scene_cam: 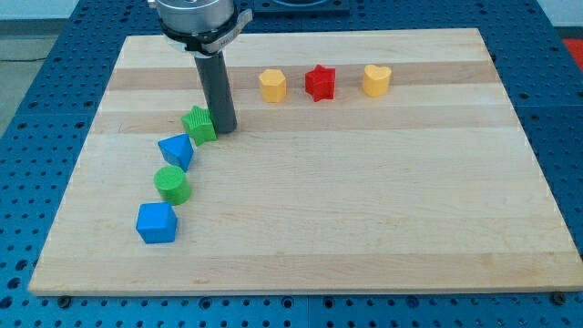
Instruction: Move your arm to yellow hexagon
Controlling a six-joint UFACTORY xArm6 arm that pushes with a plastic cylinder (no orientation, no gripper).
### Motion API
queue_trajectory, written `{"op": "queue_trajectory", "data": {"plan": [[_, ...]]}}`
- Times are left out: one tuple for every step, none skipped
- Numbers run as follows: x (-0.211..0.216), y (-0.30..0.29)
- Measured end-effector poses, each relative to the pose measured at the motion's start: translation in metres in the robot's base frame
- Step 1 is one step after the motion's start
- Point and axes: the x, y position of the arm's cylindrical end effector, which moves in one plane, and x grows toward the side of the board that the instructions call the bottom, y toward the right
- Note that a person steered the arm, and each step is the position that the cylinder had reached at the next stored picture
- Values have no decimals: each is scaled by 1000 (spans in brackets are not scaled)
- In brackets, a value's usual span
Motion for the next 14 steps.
{"op": "queue_trajectory", "data": {"plan": [[0, -4], [0, -15], [0, -18], [0, 10], [0, 27], [0, 27], [-7, 27], [-22, 27], [-37, 29], [-42, 29], [-42, 31], [-42, 40], [-42, 46], [-45, 51]]}}
